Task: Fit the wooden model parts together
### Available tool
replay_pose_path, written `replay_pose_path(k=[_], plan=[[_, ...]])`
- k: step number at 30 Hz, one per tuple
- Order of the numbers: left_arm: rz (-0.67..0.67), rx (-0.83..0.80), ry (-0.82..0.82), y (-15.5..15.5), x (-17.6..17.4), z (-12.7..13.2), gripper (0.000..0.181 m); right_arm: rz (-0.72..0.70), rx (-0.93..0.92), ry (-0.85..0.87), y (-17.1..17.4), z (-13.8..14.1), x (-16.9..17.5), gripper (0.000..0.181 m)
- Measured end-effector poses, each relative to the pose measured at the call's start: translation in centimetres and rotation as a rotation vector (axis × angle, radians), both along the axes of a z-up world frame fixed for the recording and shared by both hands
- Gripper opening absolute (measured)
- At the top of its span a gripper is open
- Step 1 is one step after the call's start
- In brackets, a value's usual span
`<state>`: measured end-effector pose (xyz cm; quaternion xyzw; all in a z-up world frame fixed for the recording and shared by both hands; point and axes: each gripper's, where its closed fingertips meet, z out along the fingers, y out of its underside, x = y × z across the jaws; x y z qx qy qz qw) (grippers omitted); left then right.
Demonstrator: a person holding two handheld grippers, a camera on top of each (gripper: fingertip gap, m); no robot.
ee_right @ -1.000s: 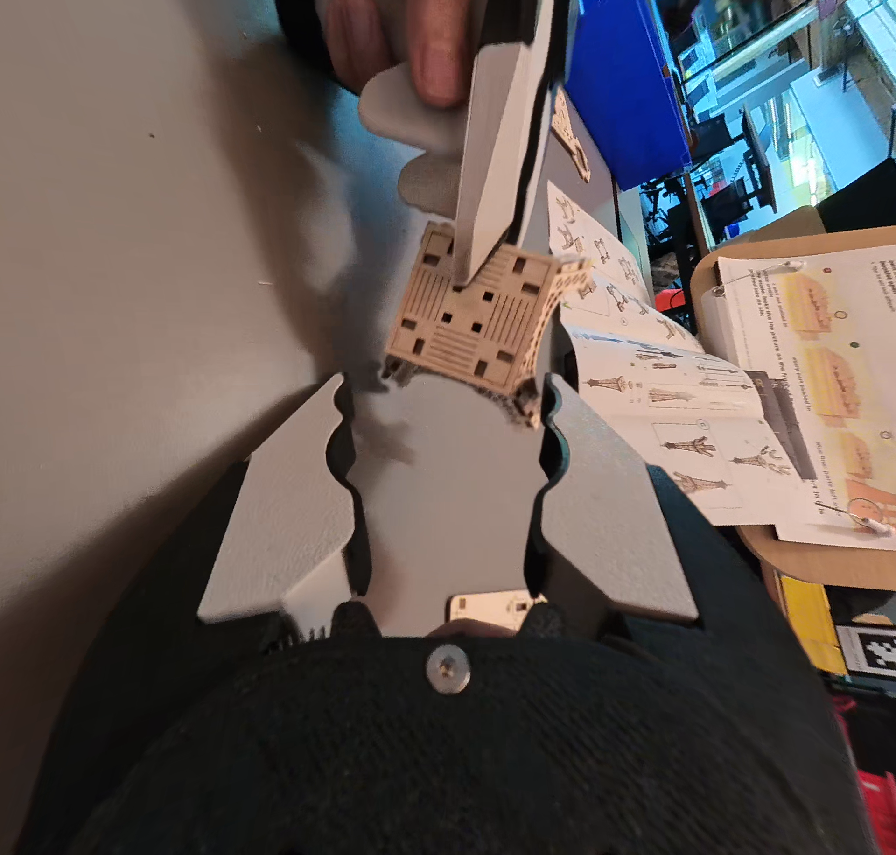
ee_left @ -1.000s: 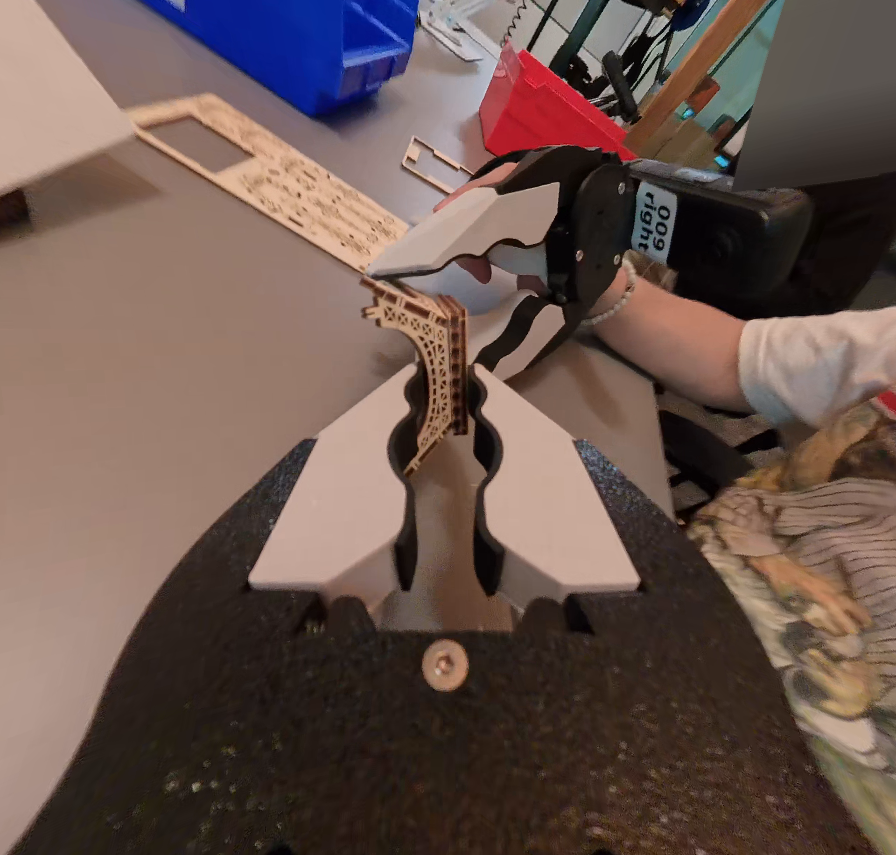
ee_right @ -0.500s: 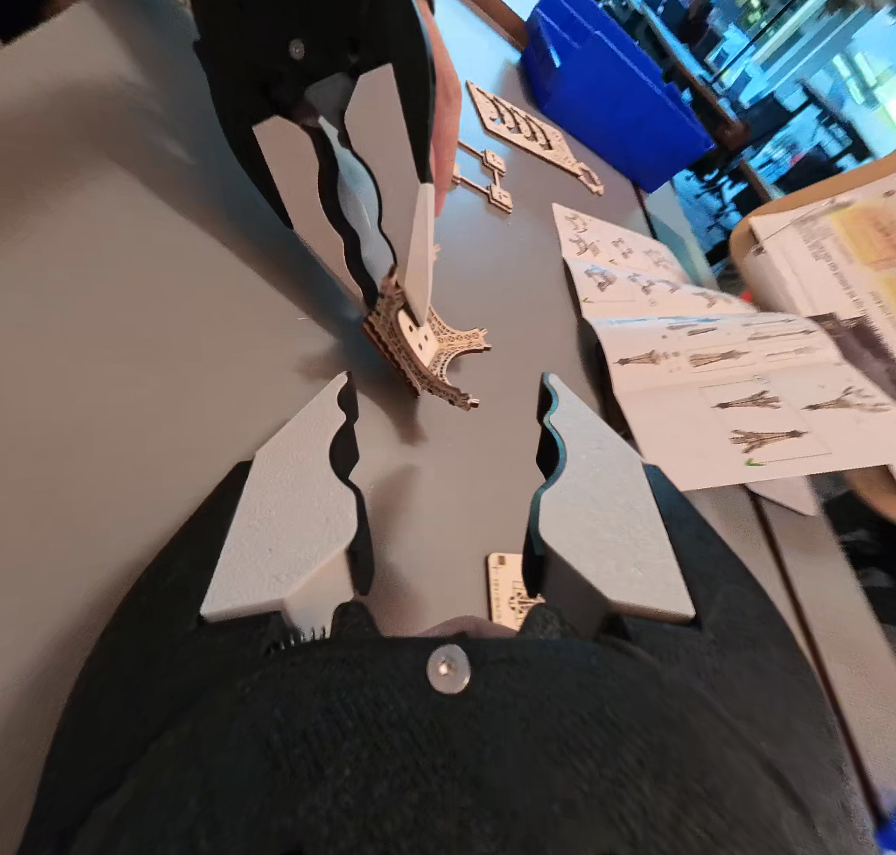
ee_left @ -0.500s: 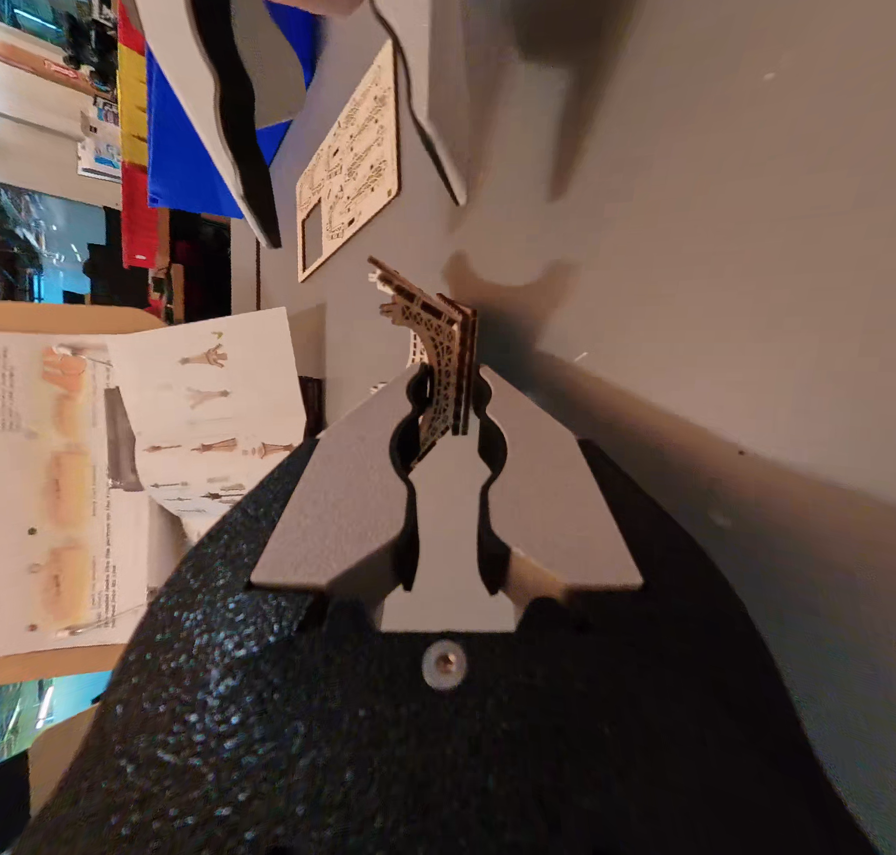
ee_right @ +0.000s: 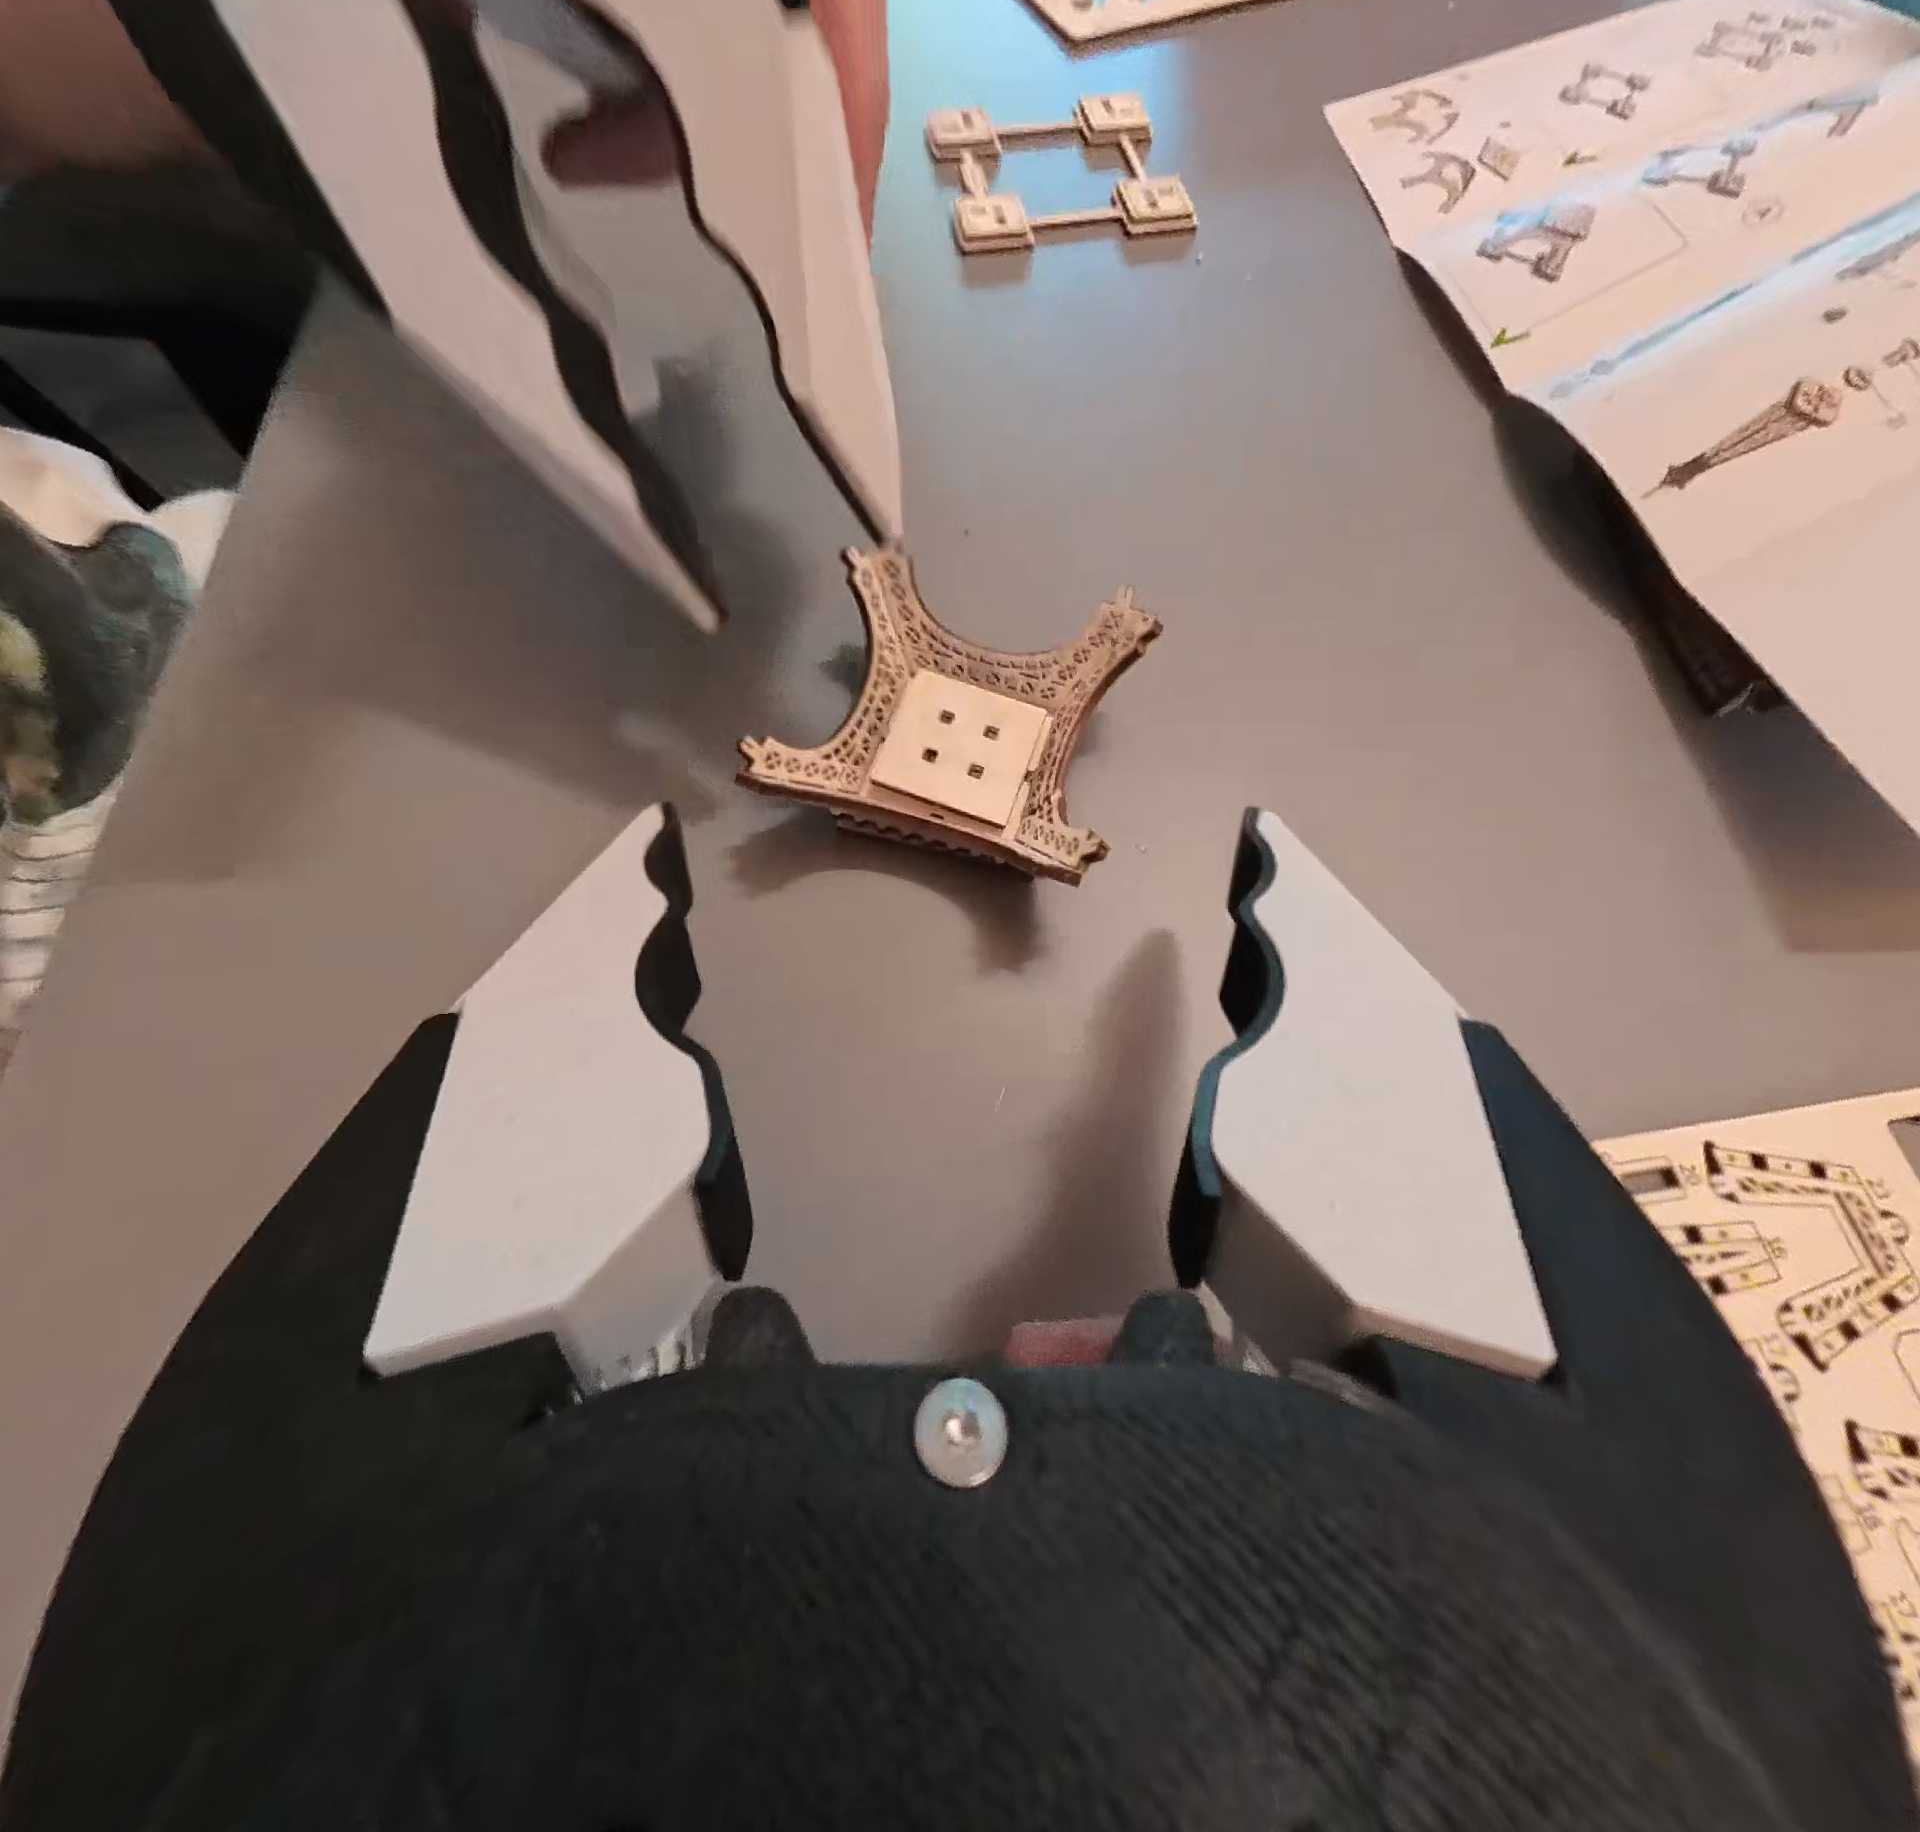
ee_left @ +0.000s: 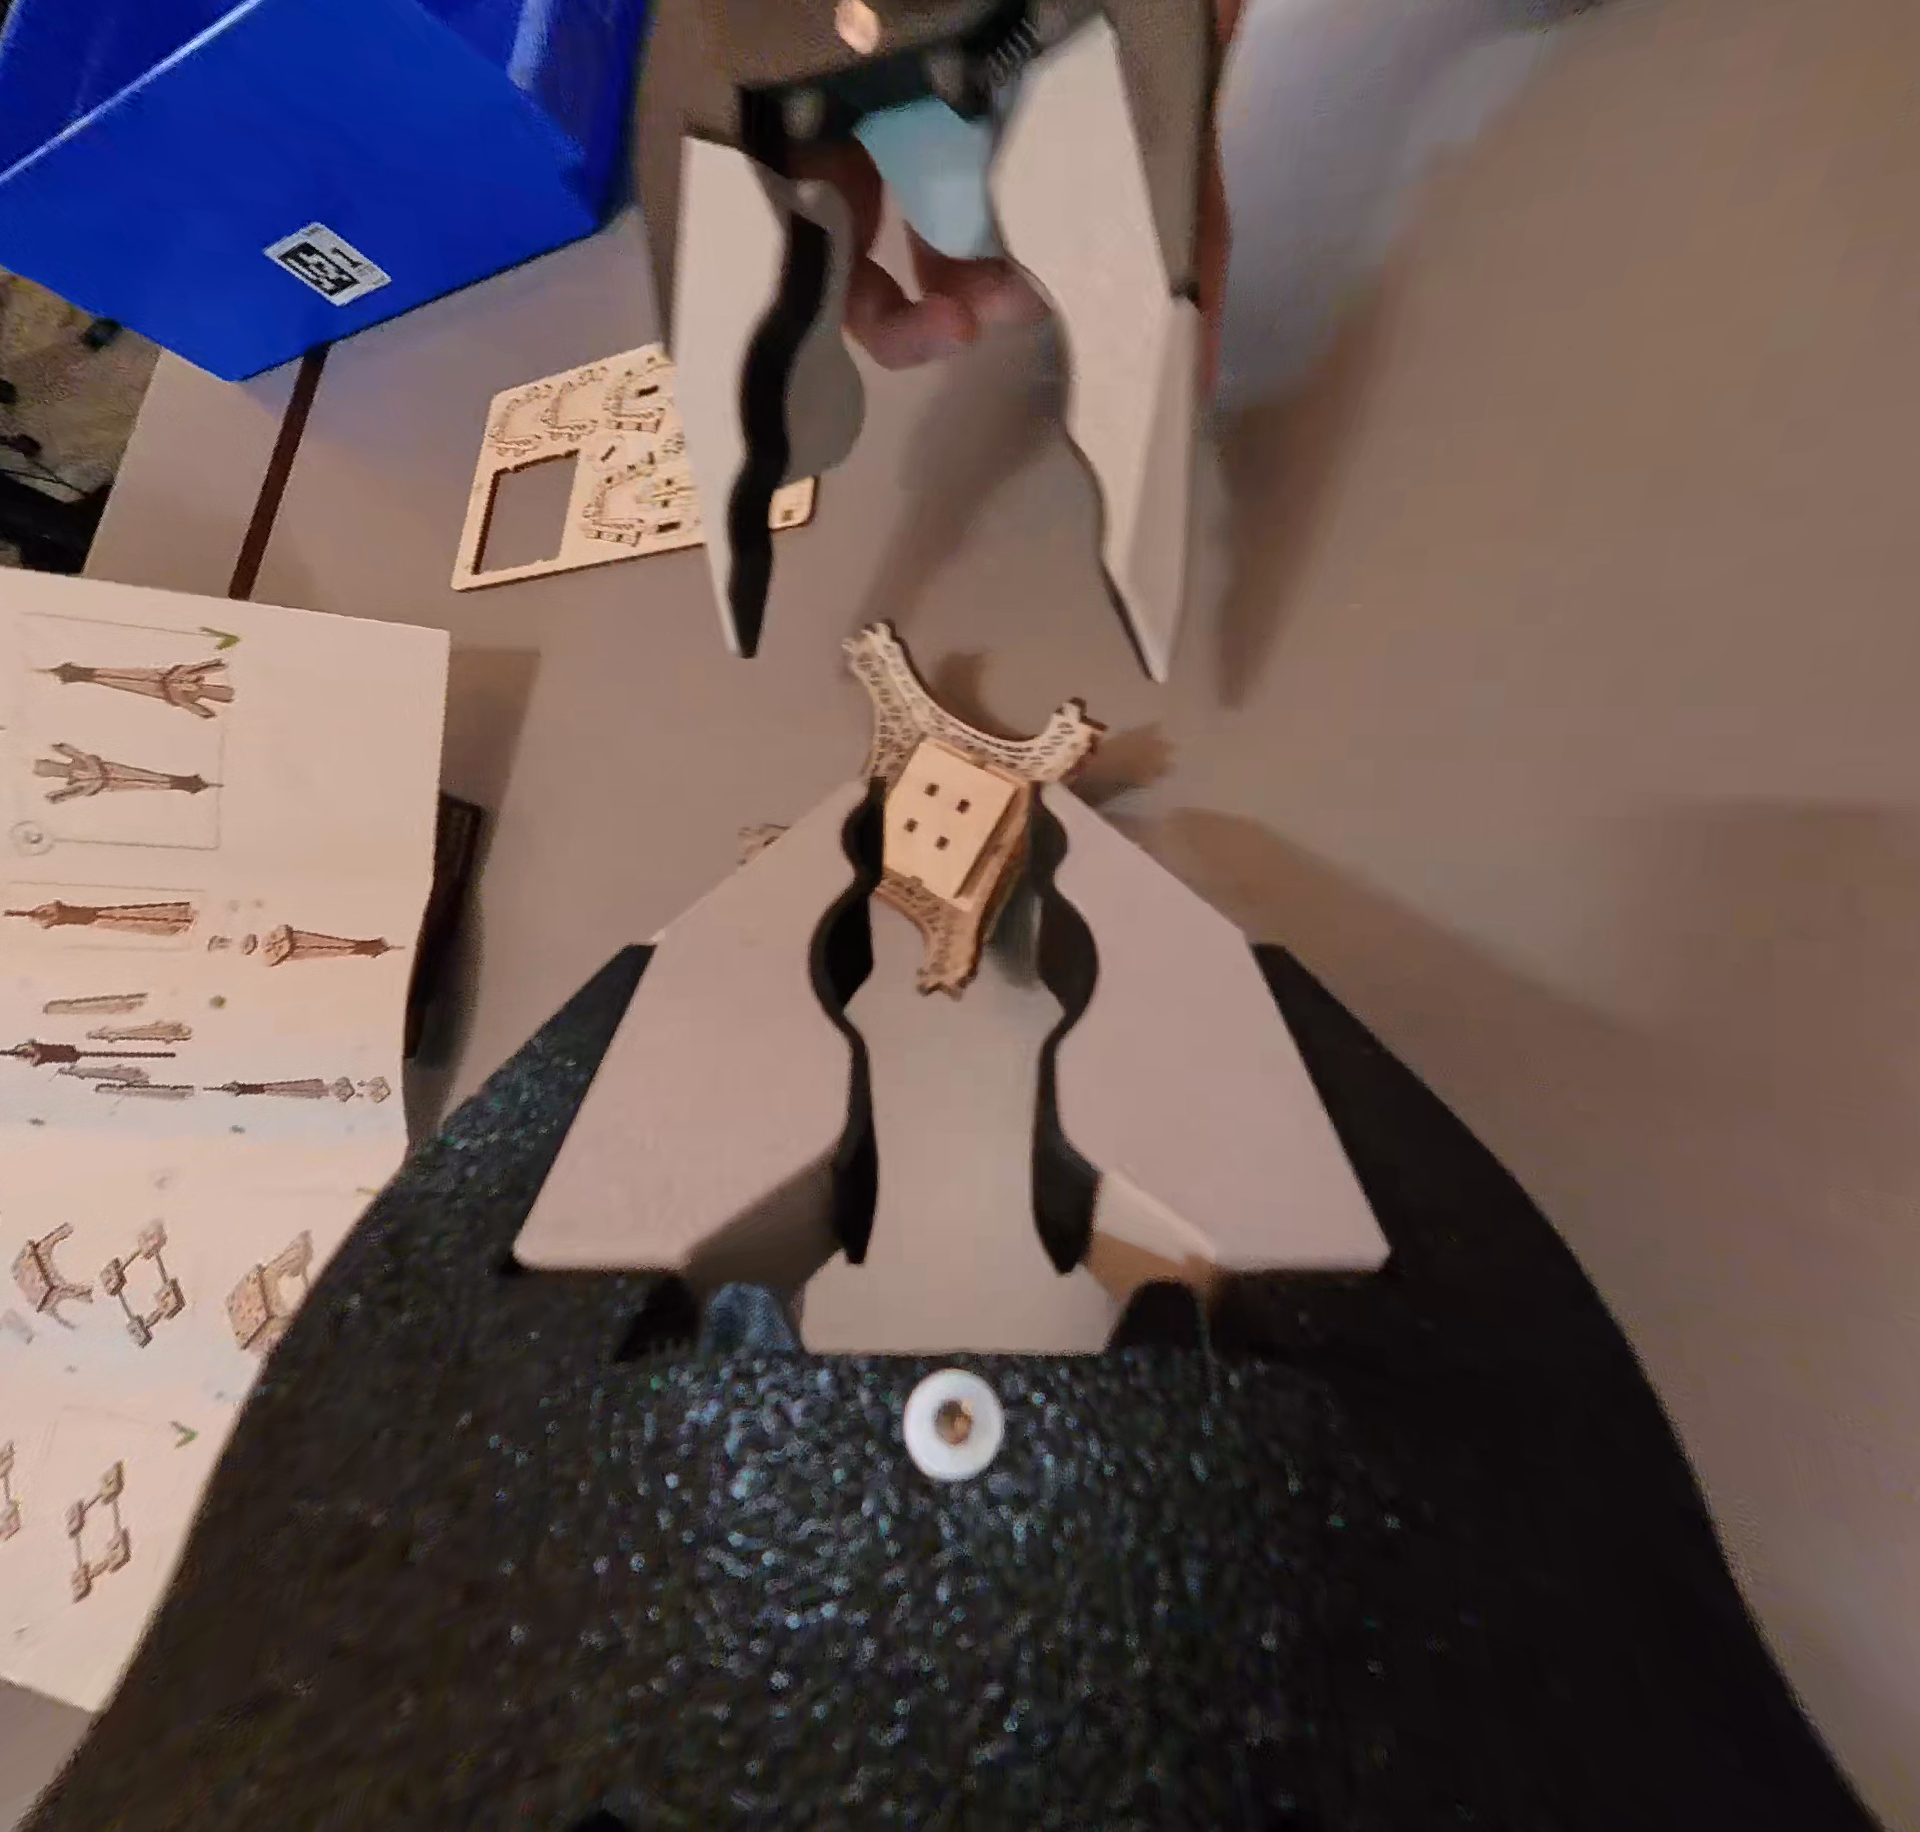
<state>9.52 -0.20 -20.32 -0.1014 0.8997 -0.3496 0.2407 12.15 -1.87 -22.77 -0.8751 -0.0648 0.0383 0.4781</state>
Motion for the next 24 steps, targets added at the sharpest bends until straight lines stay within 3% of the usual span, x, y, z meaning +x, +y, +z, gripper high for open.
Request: replay_pose_path(k=[2, 6, 12, 16, 24], plan=[[-0.007, -0.007, 0.049, 1.0, 0.9, 0.7, 0.025, -0.02, -0.018, -0.002, 0.3, -0.6, -0.3, 0.114], [-0.099, 0.07, 0.157, 1.8, 2.0, 0.1, 0.005, -0.031, -0.019, 0.074, 0.9, -0.8, -1.3, 0.097], [-0.246, 0.204, 0.31, 1.2, 2.2, -2.1, 0.007, -0.128, -0.053, 0.155, 0.8, -1.1, -0.9, 0.083], [-0.331, 0.273, 0.364, 0.7, 2.0, -3.2, 0.007, -0.128, -0.107, 0.084, 0.4, -2.2, -0.4, 0.095], [-0.332, 0.335, 0.445, 0.5, 2.5, -3.7, 0.006, -0.105, -0.15, 0.025, 0.2, -2.9, -0.4, 0.095]])
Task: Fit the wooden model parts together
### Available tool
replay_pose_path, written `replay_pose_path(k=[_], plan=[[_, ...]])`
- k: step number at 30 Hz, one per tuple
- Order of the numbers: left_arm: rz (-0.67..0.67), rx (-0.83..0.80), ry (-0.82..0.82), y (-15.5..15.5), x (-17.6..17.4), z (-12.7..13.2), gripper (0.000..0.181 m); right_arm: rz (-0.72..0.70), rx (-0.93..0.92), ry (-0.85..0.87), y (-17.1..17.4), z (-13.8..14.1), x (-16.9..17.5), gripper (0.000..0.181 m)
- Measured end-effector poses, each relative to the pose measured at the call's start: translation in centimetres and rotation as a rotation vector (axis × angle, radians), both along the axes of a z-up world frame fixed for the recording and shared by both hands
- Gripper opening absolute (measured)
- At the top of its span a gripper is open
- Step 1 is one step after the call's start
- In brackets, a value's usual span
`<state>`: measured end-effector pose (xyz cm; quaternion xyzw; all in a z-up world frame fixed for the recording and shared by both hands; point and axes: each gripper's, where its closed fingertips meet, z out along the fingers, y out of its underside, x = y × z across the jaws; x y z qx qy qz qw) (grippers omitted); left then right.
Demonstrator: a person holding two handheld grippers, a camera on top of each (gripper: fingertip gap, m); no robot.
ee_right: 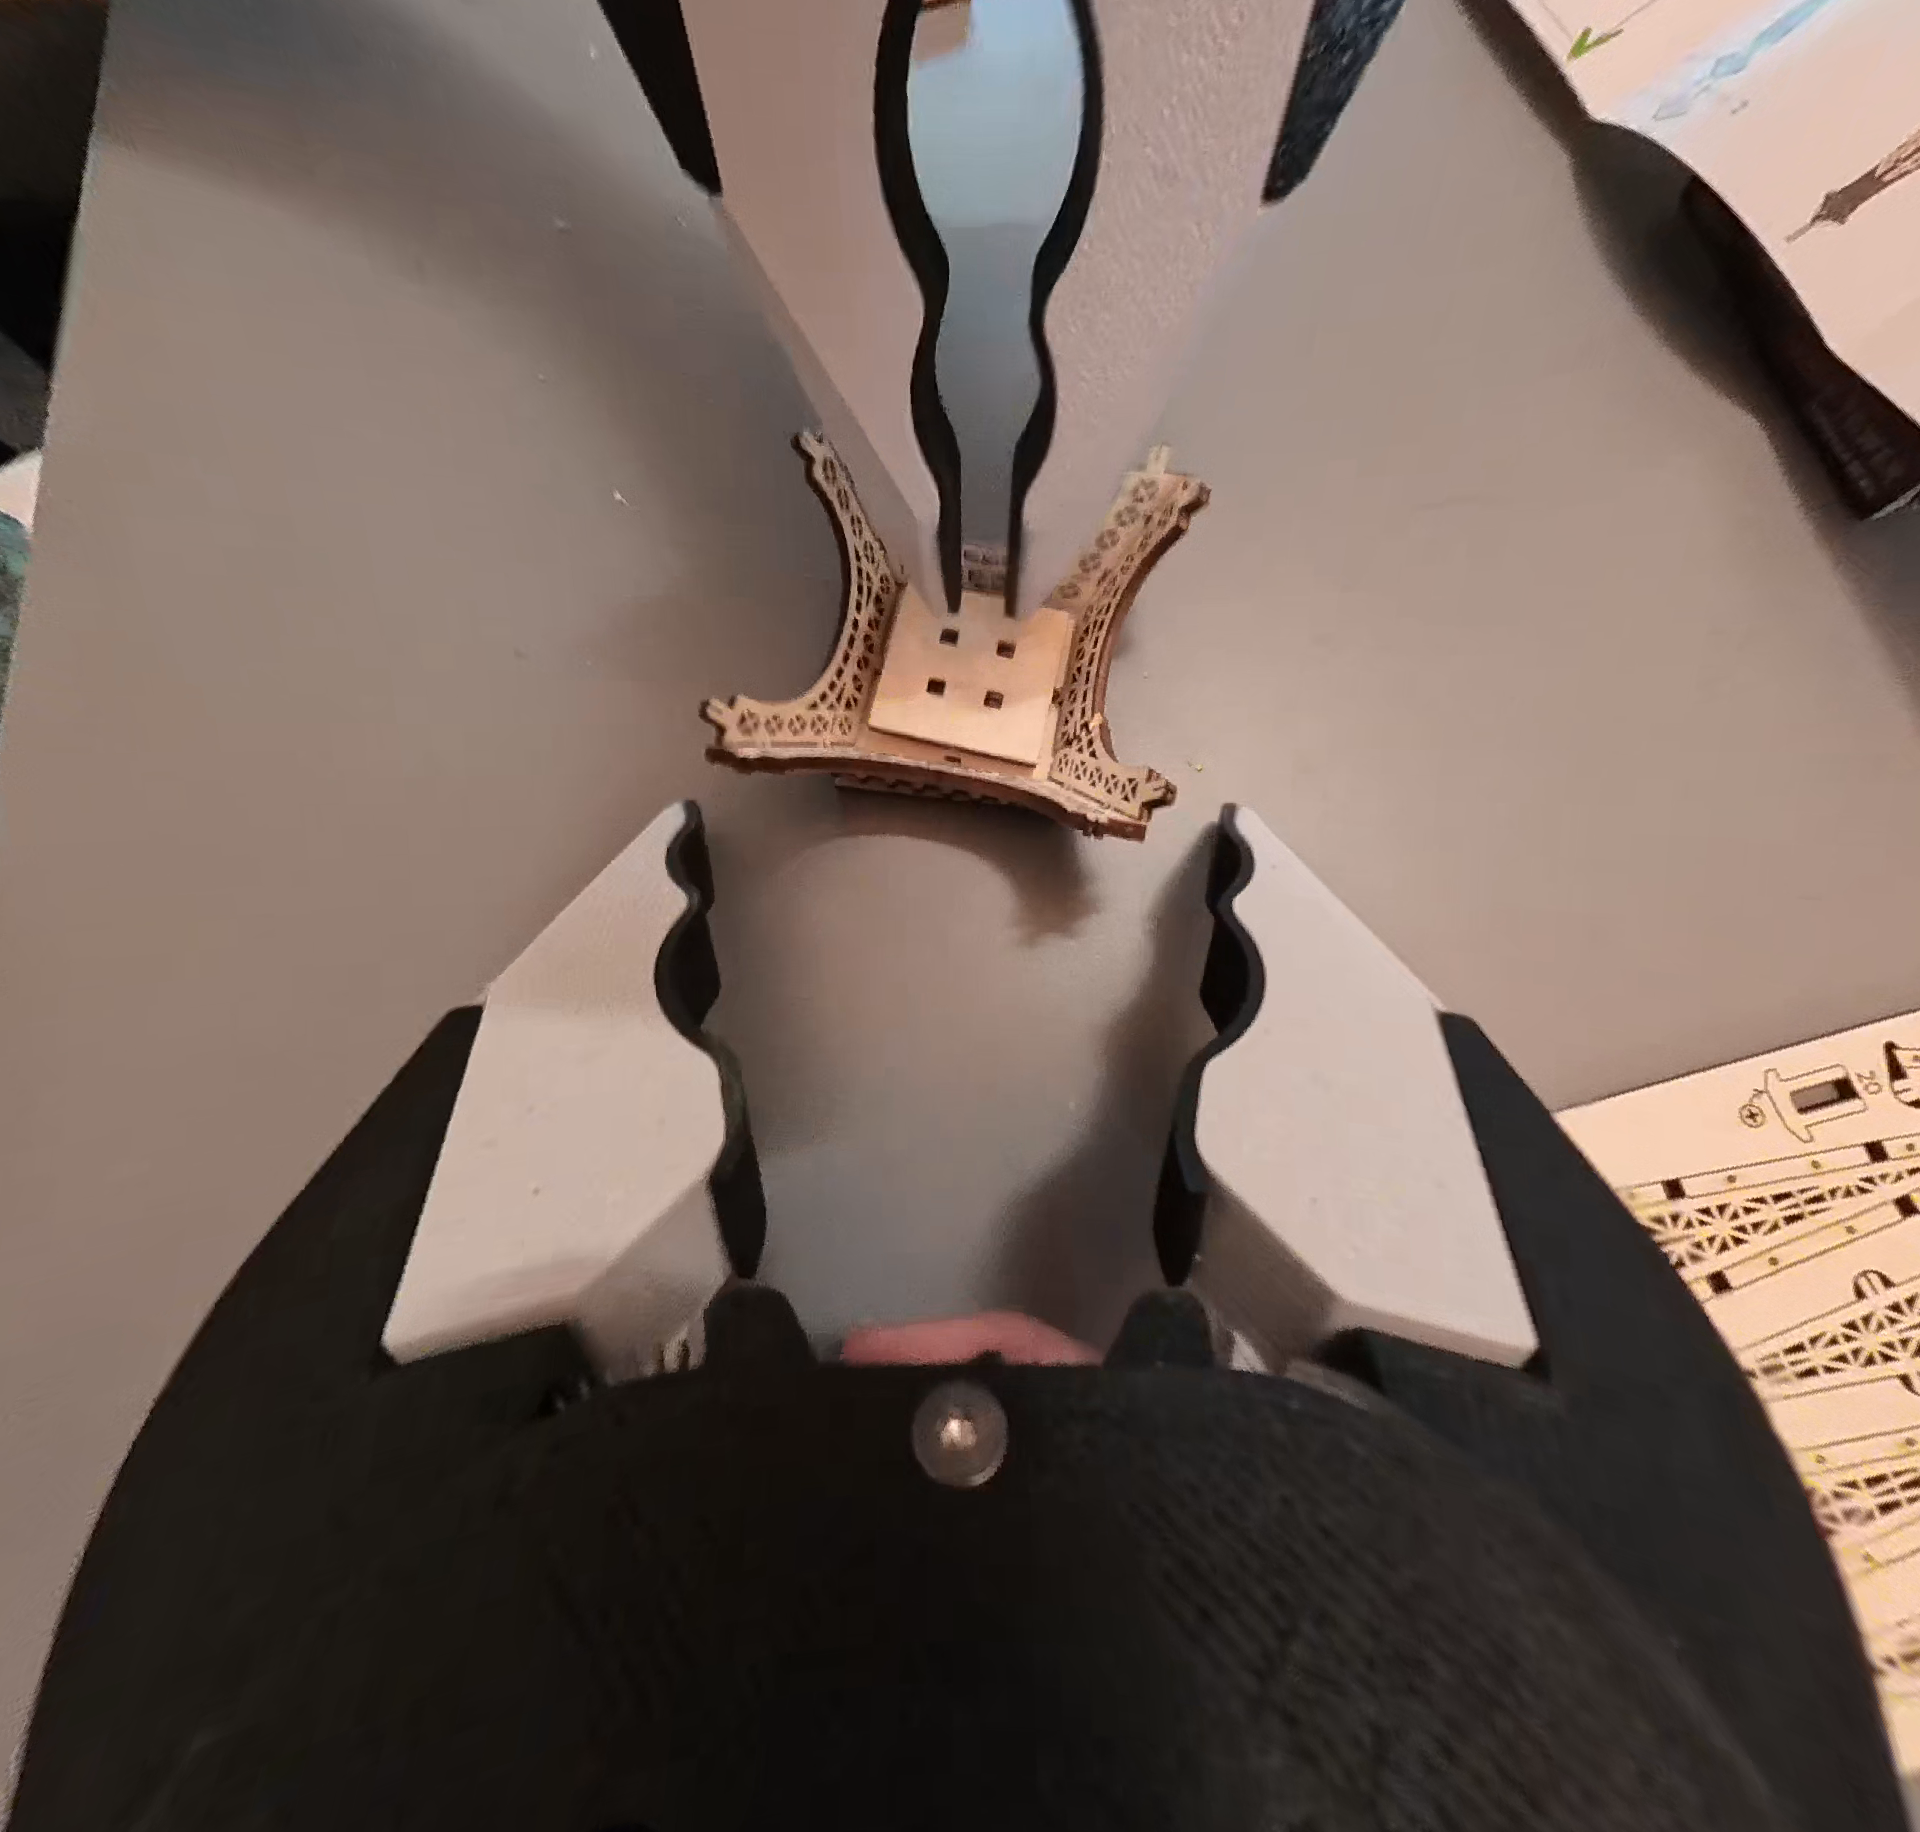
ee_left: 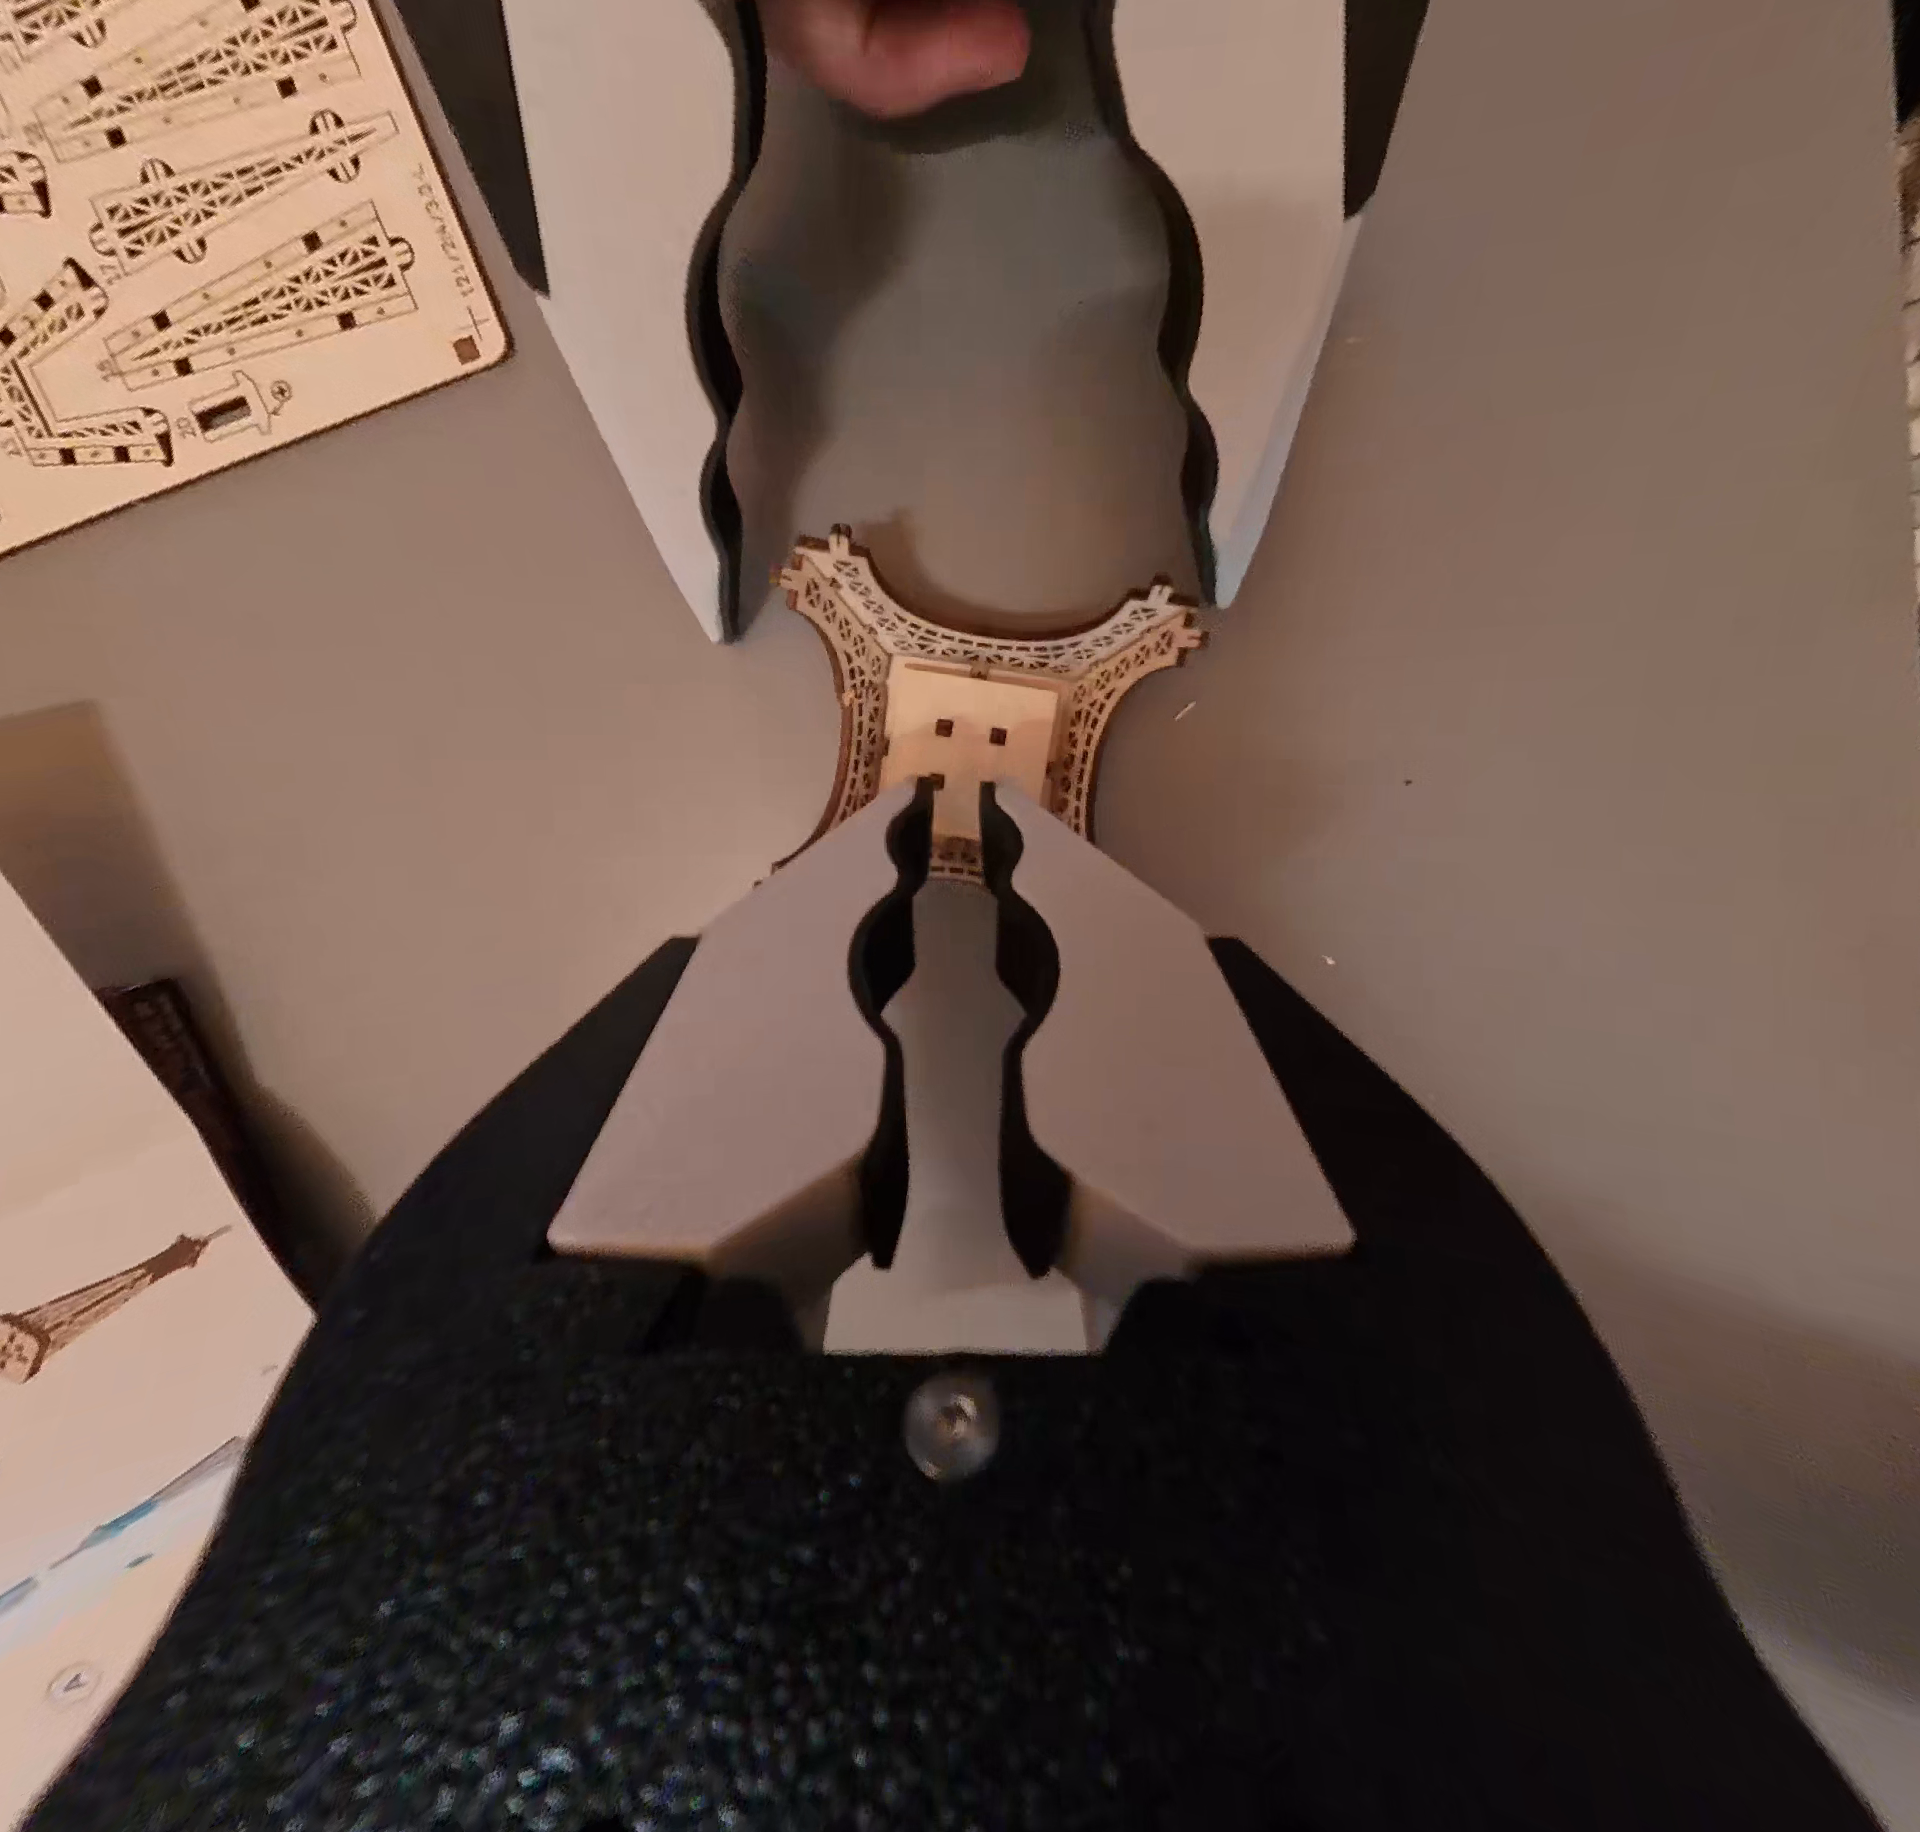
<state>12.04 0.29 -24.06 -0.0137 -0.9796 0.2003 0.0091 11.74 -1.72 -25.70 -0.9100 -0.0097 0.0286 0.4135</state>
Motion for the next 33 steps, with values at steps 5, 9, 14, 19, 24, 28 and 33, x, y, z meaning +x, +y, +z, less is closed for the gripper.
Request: replay_pose_path(k=[5, 9, 14, 19, 24, 28, 33], plan=[[0.023, 0.018, 0.025, -0.2, 0.0, -0.2, 0.015, -0.009, -0.022, 0.002, -1.1, -0.1, 0.7, 0.095], [0.021, 0.056, 0.026, -0.1, 0.0, -0.6, 0.019, -0.017, 0.019, 0.036, -1.3, 0.4, 1.0, 0.094], [0.034, 0.051, 0.034, -0.3, 0.0, -0.4, 0.02, 0.011, 0.101, 0.034, 0.1, 1.6, 0.1, 0.095], [0.037, 0.064, 0.038, -0.1, -0.1, -0.5, 0.015, -0.015, 0.085, -0.014, 0.8, 1.4, 0.2, 0.1], [-0.003, 0.093, 0.026, 0.3, -0.1, -0.8, 0.016, -0.022, 0.035, -0.069, 0.9, 0.6, 0.3, 0.099], [0.003, 0.082, 0.02, 0.1, 0.2, -0.5, 0.018, -0.028, 0.094, -0.025, 1.2, 1.5, 0.1, 0.093], [0.014, 0.085, 0.032, 0.1, -0.1, -0.5, 0.021, -0.046, 0.141, 0.046, 1.6, 2.3, -0.2, 0.091]])
